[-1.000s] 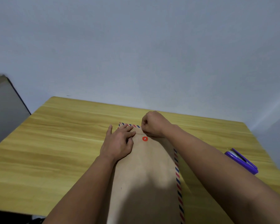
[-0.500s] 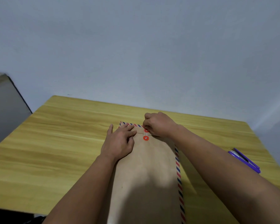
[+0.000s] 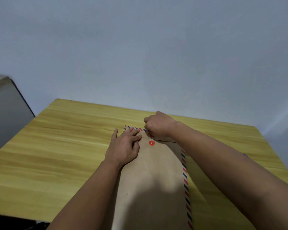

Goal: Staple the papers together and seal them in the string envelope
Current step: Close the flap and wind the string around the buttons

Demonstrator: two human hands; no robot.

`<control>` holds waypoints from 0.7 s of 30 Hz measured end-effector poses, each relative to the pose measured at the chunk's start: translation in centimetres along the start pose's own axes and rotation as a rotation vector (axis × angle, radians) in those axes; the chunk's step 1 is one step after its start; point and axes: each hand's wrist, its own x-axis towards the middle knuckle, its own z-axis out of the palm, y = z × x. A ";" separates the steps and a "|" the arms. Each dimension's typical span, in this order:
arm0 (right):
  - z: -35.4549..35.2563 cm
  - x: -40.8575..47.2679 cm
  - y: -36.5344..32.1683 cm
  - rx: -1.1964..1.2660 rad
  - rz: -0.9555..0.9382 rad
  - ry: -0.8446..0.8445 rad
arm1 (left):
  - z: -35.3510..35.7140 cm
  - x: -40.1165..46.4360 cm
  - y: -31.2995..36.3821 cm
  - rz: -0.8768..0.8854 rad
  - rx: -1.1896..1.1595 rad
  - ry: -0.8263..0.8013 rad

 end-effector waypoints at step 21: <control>3.3 -3.9 1.1 0.241 0.250 0.160 | 0.2 0.0 -0.3 0.013 -0.022 0.019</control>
